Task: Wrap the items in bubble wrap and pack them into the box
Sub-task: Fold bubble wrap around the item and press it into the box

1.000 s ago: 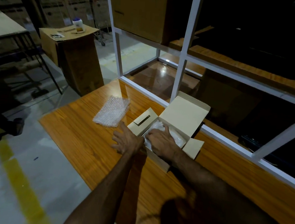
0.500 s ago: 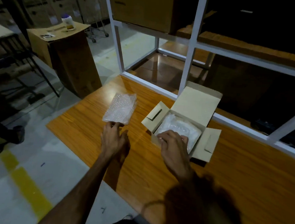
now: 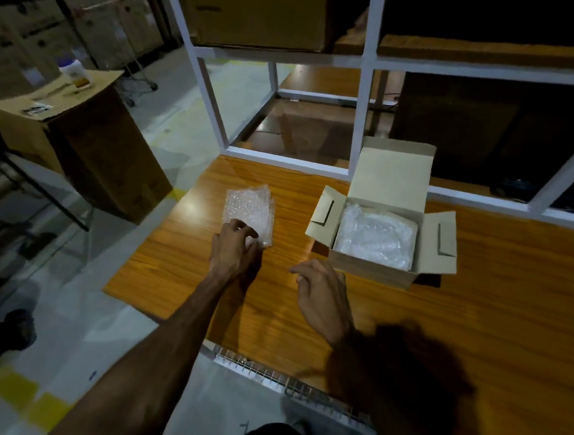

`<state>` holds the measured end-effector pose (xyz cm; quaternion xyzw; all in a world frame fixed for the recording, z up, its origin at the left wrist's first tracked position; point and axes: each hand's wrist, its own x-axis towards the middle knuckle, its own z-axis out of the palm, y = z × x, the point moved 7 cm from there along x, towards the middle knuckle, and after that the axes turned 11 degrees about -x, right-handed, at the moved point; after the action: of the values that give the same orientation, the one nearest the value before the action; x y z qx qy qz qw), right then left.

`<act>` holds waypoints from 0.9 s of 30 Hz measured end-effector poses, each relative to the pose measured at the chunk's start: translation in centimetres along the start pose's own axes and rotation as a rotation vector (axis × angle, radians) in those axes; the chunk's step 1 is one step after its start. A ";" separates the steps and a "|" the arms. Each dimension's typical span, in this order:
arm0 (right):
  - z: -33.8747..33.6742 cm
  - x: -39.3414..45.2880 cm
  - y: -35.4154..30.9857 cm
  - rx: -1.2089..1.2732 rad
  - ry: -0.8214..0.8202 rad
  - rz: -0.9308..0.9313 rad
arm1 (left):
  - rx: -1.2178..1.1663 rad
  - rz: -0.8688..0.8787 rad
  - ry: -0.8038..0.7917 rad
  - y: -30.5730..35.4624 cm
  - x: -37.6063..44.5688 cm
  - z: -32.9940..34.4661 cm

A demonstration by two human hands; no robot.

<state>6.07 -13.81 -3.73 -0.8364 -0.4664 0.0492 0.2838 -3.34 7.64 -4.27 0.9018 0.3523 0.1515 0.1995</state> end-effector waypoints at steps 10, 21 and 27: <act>2.4 -1.1 -1.0 0.184 -0.022 0.169 | -0.161 0.049 -0.020 -3.5 -0.8 0.9; 3.4 -4.4 -1.1 0.590 -0.041 0.577 | -1.003 -0.149 0.127 0.8 -10.1 1.3; 1.9 -7.8 0.9 -0.021 -0.077 0.562 | -1.699 -0.664 0.280 1.9 -17.6 4.0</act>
<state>1.69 -19.64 -7.17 -0.9334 -0.2269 0.1526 0.2323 -13.01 -6.87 -9.18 0.2788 0.3841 0.4018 0.7831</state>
